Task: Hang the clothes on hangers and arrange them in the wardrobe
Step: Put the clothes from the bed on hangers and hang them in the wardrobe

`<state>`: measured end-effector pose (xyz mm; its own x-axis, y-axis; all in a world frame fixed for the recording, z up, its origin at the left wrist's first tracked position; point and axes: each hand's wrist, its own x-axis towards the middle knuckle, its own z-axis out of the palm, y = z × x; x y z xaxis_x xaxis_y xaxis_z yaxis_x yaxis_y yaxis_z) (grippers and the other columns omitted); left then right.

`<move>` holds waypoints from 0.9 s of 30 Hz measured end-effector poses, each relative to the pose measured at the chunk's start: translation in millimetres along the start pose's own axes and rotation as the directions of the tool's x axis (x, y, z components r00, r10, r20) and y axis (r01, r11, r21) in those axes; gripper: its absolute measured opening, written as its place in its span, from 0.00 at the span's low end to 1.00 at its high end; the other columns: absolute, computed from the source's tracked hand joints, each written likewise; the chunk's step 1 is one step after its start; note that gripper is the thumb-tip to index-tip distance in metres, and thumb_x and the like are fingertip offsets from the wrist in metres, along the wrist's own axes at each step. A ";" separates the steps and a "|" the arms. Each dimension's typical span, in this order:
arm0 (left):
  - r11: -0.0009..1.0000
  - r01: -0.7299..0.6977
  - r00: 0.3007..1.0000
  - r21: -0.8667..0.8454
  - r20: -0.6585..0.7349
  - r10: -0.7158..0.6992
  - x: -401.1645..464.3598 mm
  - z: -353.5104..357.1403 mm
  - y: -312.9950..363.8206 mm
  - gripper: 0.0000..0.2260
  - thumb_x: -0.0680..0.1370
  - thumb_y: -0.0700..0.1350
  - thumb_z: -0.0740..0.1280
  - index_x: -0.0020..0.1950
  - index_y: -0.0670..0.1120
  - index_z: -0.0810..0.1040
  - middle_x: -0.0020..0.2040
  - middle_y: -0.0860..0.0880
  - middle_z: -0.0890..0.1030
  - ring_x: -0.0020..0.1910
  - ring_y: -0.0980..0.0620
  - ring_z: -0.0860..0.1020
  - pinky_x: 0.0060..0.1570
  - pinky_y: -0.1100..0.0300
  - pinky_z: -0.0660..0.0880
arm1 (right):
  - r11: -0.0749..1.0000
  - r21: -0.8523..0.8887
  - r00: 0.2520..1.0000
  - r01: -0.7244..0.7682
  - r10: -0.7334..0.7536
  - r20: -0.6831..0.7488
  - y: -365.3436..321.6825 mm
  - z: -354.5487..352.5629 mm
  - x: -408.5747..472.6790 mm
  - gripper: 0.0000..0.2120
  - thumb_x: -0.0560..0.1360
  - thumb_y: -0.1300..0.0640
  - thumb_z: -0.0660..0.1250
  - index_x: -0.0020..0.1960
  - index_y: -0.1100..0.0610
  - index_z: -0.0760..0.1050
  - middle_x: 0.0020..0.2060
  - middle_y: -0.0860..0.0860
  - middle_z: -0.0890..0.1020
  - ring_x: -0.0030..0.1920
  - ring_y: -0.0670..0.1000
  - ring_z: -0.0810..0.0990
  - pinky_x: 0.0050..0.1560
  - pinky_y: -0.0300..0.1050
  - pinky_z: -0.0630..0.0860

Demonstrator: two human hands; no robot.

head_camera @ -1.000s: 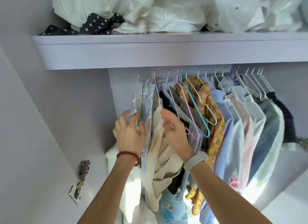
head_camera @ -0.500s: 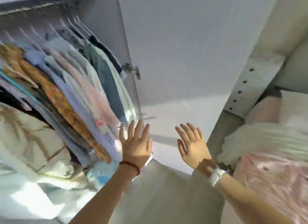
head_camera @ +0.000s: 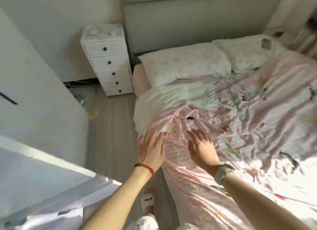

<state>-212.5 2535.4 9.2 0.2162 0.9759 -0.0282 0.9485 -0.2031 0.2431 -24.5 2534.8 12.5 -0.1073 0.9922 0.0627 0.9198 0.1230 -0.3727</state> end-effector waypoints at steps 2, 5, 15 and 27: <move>0.999 -0.050 0.999 0.021 -0.005 0.050 44.5 6.7 -2.2 0.21 0.79 0.48 0.52 0.72 0.50 0.61 0.72 0.51 0.62 0.71 0.52 0.58 0.68 0.52 0.56 | 0.994 -0.022 0.994 -0.105 0.105 0.001 18.3 -0.2 20.6 0.19 0.77 0.59 0.59 0.67 0.59 0.68 0.66 0.58 0.71 0.68 0.58 0.65 0.68 0.53 0.61; 0.993 -0.119 0.993 0.026 -0.015 0.119 109.5 9.0 3.9 0.20 0.79 0.48 0.54 0.71 0.52 0.62 0.70 0.51 0.65 0.69 0.51 0.62 0.67 0.53 0.58 | 0.975 0.005 0.975 -0.224 0.224 -0.004 43.9 -2.3 55.5 0.19 0.79 0.57 0.55 0.69 0.57 0.64 0.69 0.55 0.67 0.70 0.54 0.62 0.70 0.48 0.56; 0.992 -0.095 0.971 -0.086 0.211 0.111 287.8 74.5 55.7 0.21 0.79 0.49 0.56 0.72 0.51 0.59 0.72 0.50 0.63 0.70 0.49 0.61 0.67 0.51 0.60 | 0.749 0.209 0.768 -0.628 0.641 0.010 202.2 -5.1 160.3 0.18 0.78 0.63 0.55 0.67 0.63 0.66 0.64 0.61 0.71 0.65 0.59 0.67 0.66 0.50 0.62; 0.992 -0.099 0.926 0.071 0.371 0.066 420.3 223.1 79.4 0.25 0.76 0.54 0.60 0.72 0.50 0.61 0.73 0.47 0.60 0.68 0.45 0.58 0.61 0.49 0.63 | 0.465 0.216 0.486 -0.858 0.872 0.054 421.3 71.1 260.2 0.19 0.76 0.59 0.54 0.63 0.67 0.69 0.61 0.66 0.72 0.64 0.64 0.67 0.65 0.53 0.61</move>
<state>5.3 2911.7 -199.7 0.3488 0.8612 -0.3698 0.9364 -0.3042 0.1749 308.3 2846.0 -194.1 0.7295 0.5909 -0.3443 0.4385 -0.7905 -0.4276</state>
